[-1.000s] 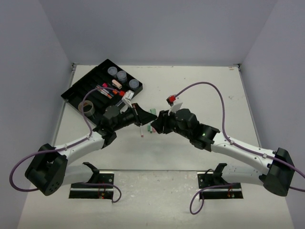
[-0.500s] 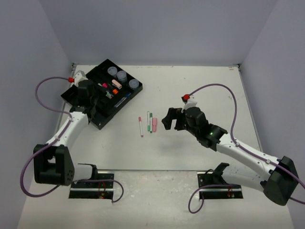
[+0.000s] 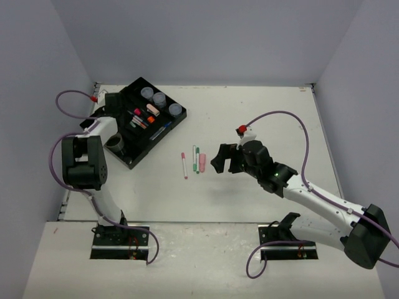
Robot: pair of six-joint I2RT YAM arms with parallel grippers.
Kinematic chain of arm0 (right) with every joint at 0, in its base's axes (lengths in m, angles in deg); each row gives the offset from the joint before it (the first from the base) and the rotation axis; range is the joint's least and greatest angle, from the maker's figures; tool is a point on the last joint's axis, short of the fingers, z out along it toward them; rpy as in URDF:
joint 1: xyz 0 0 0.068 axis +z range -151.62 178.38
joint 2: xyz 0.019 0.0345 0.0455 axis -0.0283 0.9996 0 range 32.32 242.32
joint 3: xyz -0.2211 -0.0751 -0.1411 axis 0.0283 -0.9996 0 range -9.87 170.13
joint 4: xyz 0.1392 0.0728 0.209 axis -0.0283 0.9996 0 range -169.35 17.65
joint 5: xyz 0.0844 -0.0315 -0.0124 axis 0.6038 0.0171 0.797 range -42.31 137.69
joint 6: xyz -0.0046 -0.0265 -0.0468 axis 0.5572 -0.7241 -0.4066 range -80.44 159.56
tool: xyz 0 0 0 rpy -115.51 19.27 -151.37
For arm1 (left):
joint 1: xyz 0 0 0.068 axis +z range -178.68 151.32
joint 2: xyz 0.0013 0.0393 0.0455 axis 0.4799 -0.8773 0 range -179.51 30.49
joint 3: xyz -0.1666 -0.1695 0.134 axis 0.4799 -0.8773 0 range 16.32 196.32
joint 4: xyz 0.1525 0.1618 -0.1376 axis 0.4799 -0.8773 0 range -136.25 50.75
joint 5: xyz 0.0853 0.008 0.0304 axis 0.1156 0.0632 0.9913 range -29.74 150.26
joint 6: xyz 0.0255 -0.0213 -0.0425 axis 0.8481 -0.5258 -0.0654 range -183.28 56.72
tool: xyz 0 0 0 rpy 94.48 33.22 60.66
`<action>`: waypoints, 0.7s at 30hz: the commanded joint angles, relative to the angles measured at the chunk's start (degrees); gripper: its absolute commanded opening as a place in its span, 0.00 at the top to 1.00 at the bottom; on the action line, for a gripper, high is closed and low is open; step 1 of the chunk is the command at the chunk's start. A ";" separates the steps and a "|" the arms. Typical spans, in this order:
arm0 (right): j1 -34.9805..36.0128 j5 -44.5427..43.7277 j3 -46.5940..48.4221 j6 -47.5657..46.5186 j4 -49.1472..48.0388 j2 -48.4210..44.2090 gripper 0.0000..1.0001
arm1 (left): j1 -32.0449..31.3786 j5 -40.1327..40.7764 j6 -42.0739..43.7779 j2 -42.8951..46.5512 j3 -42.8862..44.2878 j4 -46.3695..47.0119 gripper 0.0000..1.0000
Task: Sort the stationery into containers
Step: Place the stationery in the storage box.
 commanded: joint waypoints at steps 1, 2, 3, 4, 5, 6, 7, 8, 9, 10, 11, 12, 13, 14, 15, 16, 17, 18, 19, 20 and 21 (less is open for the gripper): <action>-0.11 2.26 0.06 0.42 -1.74 -0.14 0.01 | 0.19 -0.31 0.35 -1.21 1.55 1.96 1.00; -0.11 2.52 0.14 0.33 -1.83 0.05 0.01 | 0.19 -0.88 0.26 -1.31 1.03 3.27 1.00; -0.11 2.84 0.14 0.25 -1.91 0.37 0.01 | 0.19 -1.12 0.18 -1.46 0.56 3.67 1.00; -0.11 3.08 0.20 0.19 -2.03 0.67 0.01 | 0.25 -1.36 -0.11 -1.88 0.37 3.68 1.00; -0.11 3.20 0.27 0.12 -2.13 0.81 0.01 | 0.28 -1.75 -0.30 -2.26 0.28 3.91 1.00; -0.11 3.40 0.35 0.04 -2.21 0.98 0.01 | 0.28 -2.31 -0.41 -2.70 0.11 4.19 0.98; -0.11 3.75 0.42 -0.02 -2.27 1.28 0.01 | 0.28 -2.84 -0.58 -3.12 -0.23 4.37 0.94; -0.11 3.89 0.51 -0.07 -2.32 1.42 0.01 | 0.28 -3.12 -0.90 -3.03 -0.60 4.73 0.87; -0.11 4.01 0.62 -0.12 -2.31 1.58 0.01 | 0.26 -3.37 -1.13 -2.86 -1.13 5.14 0.82; -0.11 4.08 0.76 -0.19 -2.18 1.79 0.01 | 0.20 -3.51 -1.14 -2.51 -2.03 5.66 0.81; -0.11 4.08 0.85 -0.19 -2.17 1.88 0.01 | 0.28 -3.58 -1.23 -2.35 -2.46 6.24 0.80; -0.11 4.08 1.00 -0.27 -2.02 2.03 0.01 | 0.36 -3.43 -1.38 -2.35 -2.77 6.47 0.78; -0.11 4.13 1.07 -0.28 -2.00 2.16 0.01 | 0.42 -3.80 -1.45 -2.51 -2.74 6.61 0.76; -0.11 4.13 1.14 -0.28 -2.00 2.22 0.01 | 0.45 -4.19 -1.49 -2.61 -2.71 6.67 0.74; -0.11 4.08 1.21 -0.31 -1.98 2.30 0.01 | 0.49 -4.57 -1.51 -2.46 -2.67 6.63 0.70; -0.11 4.08 1.25 -0.39 -1.94 2.46 0.01 | 0.57 -4.97 -1.55 -2.14 -2.59 6.55 0.67; -0.08 4.11 1.31 -0.45 -1.89 2.62 0.01 | 0.63 -5.33 -1.58 -1.73 -2.61 6.50 0.63; -0.05 4.14 1.42 -0.45 -1.82 2.83 0.01 | 0.63 -5.60 -1.58 -1.04 -2.85 6.50 0.59; -0.11 4.05 1.71 -0.49 -1.75 3.23 0.01 | 0.63 -5.99 -1.59 0.06 -3.23 6.60 0.58; -0.11 3.93 2.28 -0.60 -1.53 3.97 0.01 | 0.63 -6.67 -1.65 1.65 -4.08 6.94 0.57; -0.11 3.24 3.09 -0.33 -0.72 4.86 0.01 | 0.55 -7.00 -1.71 3.66 -4.87 7.06 0.55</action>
